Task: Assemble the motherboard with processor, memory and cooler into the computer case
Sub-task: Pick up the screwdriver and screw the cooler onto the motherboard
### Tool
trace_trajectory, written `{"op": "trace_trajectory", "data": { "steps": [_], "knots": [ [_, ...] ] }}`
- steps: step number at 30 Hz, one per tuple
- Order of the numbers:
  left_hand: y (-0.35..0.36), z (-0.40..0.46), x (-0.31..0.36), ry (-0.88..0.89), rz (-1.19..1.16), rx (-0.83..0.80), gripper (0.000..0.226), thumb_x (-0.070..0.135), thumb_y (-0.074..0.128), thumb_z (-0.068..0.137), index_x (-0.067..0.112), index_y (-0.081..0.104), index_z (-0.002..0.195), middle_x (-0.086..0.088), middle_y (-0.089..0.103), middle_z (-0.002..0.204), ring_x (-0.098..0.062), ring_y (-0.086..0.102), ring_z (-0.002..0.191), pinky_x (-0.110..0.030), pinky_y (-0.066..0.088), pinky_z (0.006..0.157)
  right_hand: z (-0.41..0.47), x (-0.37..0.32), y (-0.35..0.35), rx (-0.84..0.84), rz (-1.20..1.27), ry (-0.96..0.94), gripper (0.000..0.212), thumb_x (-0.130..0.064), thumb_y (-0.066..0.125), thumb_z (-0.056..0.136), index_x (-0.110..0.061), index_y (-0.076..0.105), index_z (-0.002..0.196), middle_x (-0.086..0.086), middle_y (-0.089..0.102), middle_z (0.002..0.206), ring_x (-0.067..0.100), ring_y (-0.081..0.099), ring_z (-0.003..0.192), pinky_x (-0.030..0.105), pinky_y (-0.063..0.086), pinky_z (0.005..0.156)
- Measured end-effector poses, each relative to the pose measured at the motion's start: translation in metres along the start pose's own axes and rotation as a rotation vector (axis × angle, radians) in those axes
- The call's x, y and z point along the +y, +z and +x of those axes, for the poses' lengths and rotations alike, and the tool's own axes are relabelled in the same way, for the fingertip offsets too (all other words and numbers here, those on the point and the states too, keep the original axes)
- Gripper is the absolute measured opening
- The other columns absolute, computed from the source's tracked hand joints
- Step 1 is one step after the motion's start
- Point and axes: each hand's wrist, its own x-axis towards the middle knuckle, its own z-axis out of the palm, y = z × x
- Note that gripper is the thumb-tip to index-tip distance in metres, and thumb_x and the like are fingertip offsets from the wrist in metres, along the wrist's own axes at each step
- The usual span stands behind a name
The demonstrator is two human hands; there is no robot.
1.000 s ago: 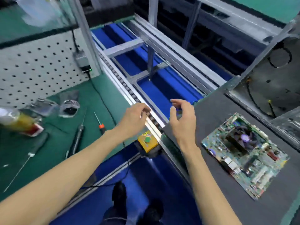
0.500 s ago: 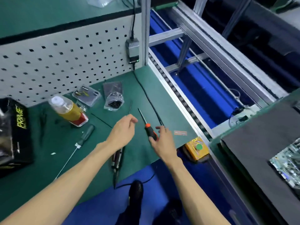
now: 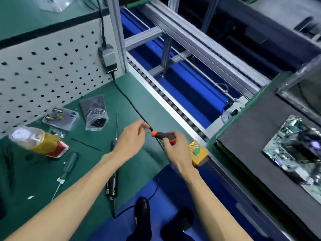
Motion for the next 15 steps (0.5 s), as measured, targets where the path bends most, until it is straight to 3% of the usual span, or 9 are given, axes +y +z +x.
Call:
{"op": "trace_trajectory", "data": {
  "steps": [2, 6, 9, 11, 13, 15],
  "knots": [
    [0.019, 0.009, 0.031, 0.086, -0.028, -0.020, 0.025, 0.013, 0.042, 0.100, 0.027, 0.063, 0.099, 0.009, 0.070, 0.093, -0.015, 0.066, 0.087, -0.039, 0.053, 0.080, 0.000, -0.007, -0.039, 0.088, 0.120, -0.052, 0.020, -0.042, 0.053, 0.080, -0.031, 0.061, 0.095, -0.010, 0.064, 0.083, 0.005, 0.059, 0.072, 0.014, 0.042, 0.058],
    [0.066, 0.016, 0.108, 0.310, -0.101, -0.059, 0.029, 0.009, 0.044, 0.098, 0.032, 0.060, 0.092, 0.020, 0.066, 0.081, 0.003, 0.062, 0.078, -0.014, 0.043, 0.064, -0.006, -0.012, -0.128, 0.319, 0.307, -0.097, 0.019, -0.034, 0.056, 0.076, -0.036, 0.057, 0.095, -0.007, 0.059, 0.069, 0.008, 0.050, 0.057, 0.015, 0.039, 0.054],
    [0.108, 0.012, 0.167, 0.438, -0.136, -0.132, 0.027, 0.009, 0.044, 0.097, 0.030, 0.061, 0.092, 0.019, 0.067, 0.082, -0.004, 0.062, 0.078, -0.023, 0.047, 0.068, -0.019, -0.006, -0.200, 0.480, 0.434, -0.146, 0.017, -0.019, 0.059, 0.083, -0.024, 0.059, 0.099, -0.016, 0.054, 0.063, 0.003, 0.046, 0.052, 0.013, 0.039, 0.054],
    [0.137, 0.004, 0.205, 0.534, -0.134, -0.201, 0.026, 0.012, 0.043, 0.096, 0.031, 0.061, 0.092, 0.017, 0.066, 0.082, -0.007, 0.061, 0.077, -0.027, 0.048, 0.069, -0.029, 0.002, -0.244, 0.581, 0.484, -0.181, 0.014, -0.013, 0.060, 0.087, -0.015, 0.061, 0.101, -0.015, 0.061, 0.074, 0.006, 0.055, 0.061, 0.019, 0.044, 0.061],
    [0.165, -0.003, 0.239, 0.614, -0.127, -0.271, 0.025, 0.013, 0.043, 0.096, 0.029, 0.061, 0.092, 0.014, 0.066, 0.085, -0.010, 0.062, 0.081, -0.032, 0.051, 0.074, -0.039, 0.012, -0.284, 0.664, 0.543, -0.169, 0.012, -0.018, 0.059, 0.087, -0.016, 0.062, 0.099, 0.016, 0.061, 0.090, 0.029, 0.060, 0.073, 0.034, 0.050, 0.066],
    [0.191, -0.010, 0.270, 0.661, -0.124, -0.324, 0.023, 0.011, 0.044, 0.097, 0.025, 0.061, 0.094, 0.011, 0.067, 0.086, -0.011, 0.064, 0.084, -0.037, 0.053, 0.080, -0.051, 0.024, -0.322, 0.748, 0.625, -0.155, 0.006, -0.026, 0.058, 0.085, -0.023, 0.061, 0.089, 0.021, 0.052, 0.092, 0.033, 0.052, 0.076, 0.036, 0.049, 0.064]
  ]
}}
